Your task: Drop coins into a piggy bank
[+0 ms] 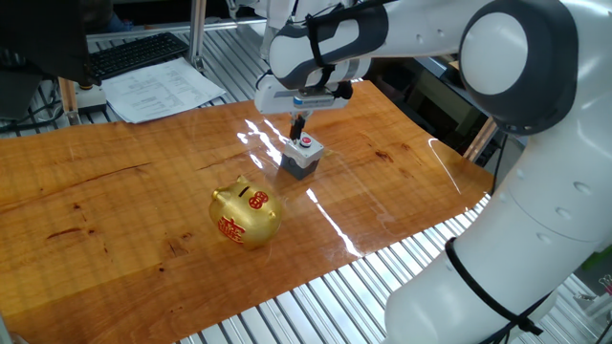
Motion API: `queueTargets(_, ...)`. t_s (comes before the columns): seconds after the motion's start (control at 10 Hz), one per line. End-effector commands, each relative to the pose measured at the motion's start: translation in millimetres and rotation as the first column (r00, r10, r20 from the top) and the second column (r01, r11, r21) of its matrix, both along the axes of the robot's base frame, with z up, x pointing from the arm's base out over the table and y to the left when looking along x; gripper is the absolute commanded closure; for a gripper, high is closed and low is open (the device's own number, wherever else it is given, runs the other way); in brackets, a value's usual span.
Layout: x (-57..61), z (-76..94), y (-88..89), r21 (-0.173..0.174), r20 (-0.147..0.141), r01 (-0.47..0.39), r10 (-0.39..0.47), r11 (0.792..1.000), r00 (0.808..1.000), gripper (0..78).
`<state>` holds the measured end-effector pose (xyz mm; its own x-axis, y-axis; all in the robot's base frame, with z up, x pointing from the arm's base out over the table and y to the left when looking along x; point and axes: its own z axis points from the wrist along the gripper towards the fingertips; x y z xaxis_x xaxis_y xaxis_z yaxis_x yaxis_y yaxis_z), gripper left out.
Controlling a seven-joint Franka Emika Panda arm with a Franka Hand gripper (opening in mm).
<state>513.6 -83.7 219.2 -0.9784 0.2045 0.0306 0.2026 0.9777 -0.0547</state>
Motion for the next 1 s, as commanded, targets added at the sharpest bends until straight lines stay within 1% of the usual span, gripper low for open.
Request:
queueTargets(0.1, -13.6, 2.5, 16.9, -0.003, -0.003, 0.079, -0.079, 0.997, 0.997, 76.4)
queueTargets(0.4, -25.0, 5.6, 31.8, -0.002, -0.008, 0.115, -0.115, 0.993, 0.993, 76.4)
queueTargets(0.5, -26.4, 6.2, 34.0, 0.002, -0.012, 0.122, -0.122, 0.993, 0.993, 76.4)
queueTargets(0.6, -32.3, 7.2, 41.9, 0.007, -0.013, 0.144, -0.144, 0.990, 0.990, 76.4)
queueTargets(0.8, -42.2, 7.9, 54.9, 0.005, -0.012, 0.174, -0.174, 0.985, 0.985, 76.4)
queueTargets(1.0, -51.5, 8.5, 68.4, 0.008, -0.017, 0.211, -0.211, 0.977, 0.977, 76.4)
